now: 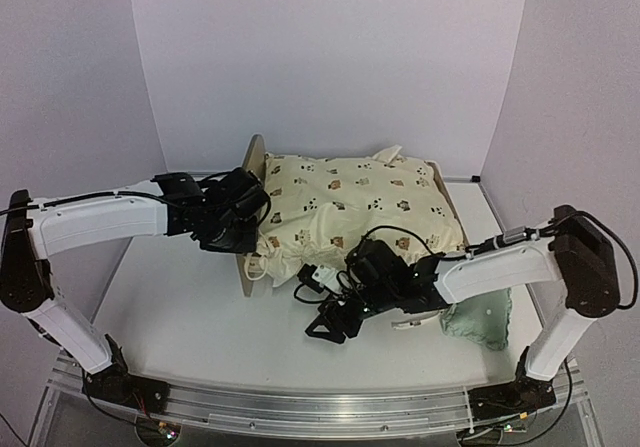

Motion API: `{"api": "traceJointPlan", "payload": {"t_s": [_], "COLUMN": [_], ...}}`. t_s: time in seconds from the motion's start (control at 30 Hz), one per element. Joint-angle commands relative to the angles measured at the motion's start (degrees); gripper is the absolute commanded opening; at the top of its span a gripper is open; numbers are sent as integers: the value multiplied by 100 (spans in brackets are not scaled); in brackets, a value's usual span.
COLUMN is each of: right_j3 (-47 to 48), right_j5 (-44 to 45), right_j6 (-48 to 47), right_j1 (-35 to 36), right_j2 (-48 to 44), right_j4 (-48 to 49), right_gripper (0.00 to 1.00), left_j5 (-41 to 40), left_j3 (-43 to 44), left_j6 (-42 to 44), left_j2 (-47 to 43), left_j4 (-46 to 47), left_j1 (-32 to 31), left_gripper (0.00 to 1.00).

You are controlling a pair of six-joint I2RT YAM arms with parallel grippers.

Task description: Set up the pet bed

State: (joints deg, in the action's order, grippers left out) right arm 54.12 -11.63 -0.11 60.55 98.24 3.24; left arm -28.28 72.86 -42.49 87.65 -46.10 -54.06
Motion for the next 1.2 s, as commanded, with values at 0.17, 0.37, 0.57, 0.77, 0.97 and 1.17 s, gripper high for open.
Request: {"api": "traceJointPlan", "payload": {"t_s": [0.17, 0.37, 0.57, 0.77, 0.97, 1.17], "right_j3": [-258, -149, 369, 885, 1516, 2018], "right_j5": [440, 1350, 1915, 2238, 2938, 3229], "right_j6": [-468, -882, -889, -787, -815, -950], "right_j1": [72, 237, 294, 336, 379, 397], "right_j2": [1404, 2502, 3222, 3690, 4186, 4504], "right_j4": [3387, 5475, 6264, 6602, 6760, 6760], "right_gripper": [68, 68, 66, 63, 61, 55], "left_j5": [-221, -172, -138, -115, -47, 9], "left_j3": [1245, 1646, 1854, 1839, 1836, 1818], "left_j6": [643, 725, 803, 829, 856, 857], "left_j2": [-24, 54, 87, 20, -11, -50], "left_j4": [-405, -573, -686, -695, -709, -722], "left_j1": [-114, -112, -113, -113, -113, -113], "left_gripper": [0, 0, 0, 0, 0, 0]}}
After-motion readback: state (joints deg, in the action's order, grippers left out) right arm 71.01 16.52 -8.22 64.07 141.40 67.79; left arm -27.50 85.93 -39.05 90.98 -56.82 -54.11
